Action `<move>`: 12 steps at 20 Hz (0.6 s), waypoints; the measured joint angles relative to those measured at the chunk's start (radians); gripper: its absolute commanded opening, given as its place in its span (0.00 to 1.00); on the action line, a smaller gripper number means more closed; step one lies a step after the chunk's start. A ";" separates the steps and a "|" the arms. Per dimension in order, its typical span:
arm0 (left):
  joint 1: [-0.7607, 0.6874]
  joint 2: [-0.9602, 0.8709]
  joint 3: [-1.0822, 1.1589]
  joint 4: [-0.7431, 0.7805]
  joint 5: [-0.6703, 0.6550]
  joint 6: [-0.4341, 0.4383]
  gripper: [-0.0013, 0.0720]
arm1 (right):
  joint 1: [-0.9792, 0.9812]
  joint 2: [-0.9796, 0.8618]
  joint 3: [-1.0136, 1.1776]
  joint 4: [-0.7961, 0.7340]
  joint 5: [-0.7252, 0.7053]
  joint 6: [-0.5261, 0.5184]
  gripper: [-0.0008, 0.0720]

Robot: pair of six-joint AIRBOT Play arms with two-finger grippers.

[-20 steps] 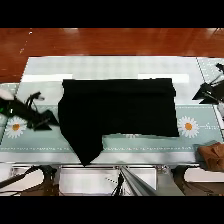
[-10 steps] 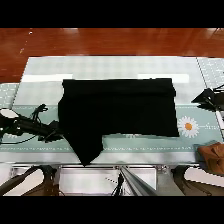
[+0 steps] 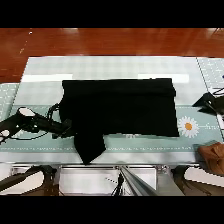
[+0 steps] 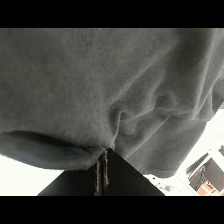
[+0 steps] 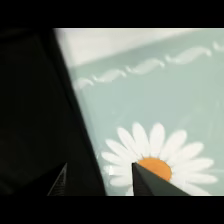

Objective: Fold the shirts.

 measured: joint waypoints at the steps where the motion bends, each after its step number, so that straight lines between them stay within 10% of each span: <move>1: 0.000 -0.002 0.000 -0.001 0.000 0.005 0.05 | -0.011 0.005 -0.026 0.005 0.007 0.002 0.70; 12: 0.002 -0.005 0.000 -0.002 0.001 0.054 0.05 | -0.025 0.145 -0.408 0.043 -0.103 -0.032 0.70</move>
